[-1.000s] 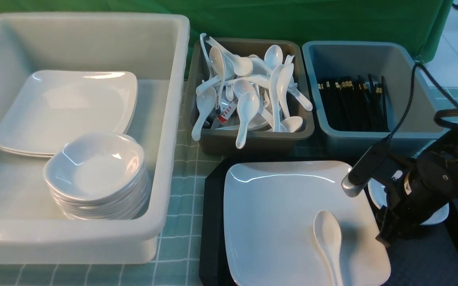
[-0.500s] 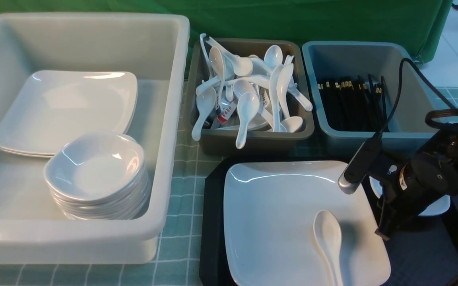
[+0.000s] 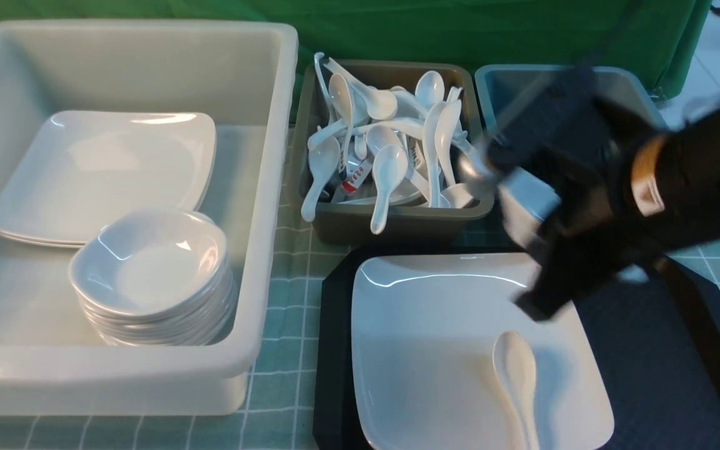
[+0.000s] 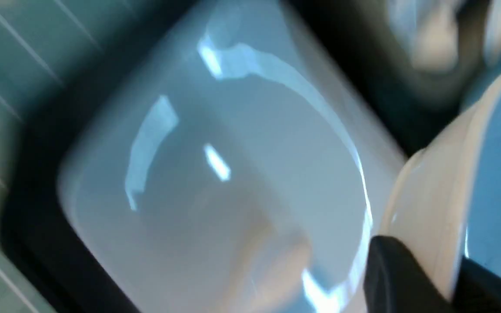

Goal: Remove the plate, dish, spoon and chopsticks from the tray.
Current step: Use the right arm to put the small plate into the large storage box on the left

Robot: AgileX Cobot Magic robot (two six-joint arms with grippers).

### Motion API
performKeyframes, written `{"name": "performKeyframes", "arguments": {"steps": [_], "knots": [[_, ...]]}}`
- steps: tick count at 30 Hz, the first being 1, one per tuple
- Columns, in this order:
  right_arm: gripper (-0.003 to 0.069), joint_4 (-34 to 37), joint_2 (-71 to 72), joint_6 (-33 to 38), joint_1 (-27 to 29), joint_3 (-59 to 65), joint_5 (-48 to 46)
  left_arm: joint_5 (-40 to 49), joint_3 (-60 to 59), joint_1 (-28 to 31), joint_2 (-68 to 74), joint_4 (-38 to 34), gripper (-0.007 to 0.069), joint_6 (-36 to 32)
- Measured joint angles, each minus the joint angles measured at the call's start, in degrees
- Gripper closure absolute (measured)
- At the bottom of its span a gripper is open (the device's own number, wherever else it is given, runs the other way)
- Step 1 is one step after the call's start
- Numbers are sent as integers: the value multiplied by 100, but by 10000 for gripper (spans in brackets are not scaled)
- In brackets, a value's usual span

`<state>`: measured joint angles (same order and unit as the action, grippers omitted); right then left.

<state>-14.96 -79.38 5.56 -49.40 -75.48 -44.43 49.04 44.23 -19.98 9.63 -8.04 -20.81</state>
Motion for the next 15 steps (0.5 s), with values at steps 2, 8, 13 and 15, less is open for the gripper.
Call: {"name": "performKeyframes", "arguments": {"steps": [2,8,13,15], "knots": [[599,22,-189,117,-430,-487,202,105,0,0,5,280,607,189],[599,57,-1440,972,-1538,-2190,748,881,0,0,5,1207,607,1004],[599,101,-2921,1394,-1848,-3627,636,1101,0,0,-78,1299,607,1212],[599,84,-3688,1505,-1863,-4378,312,1117,0,0,-189,1305,607,1234]]}}
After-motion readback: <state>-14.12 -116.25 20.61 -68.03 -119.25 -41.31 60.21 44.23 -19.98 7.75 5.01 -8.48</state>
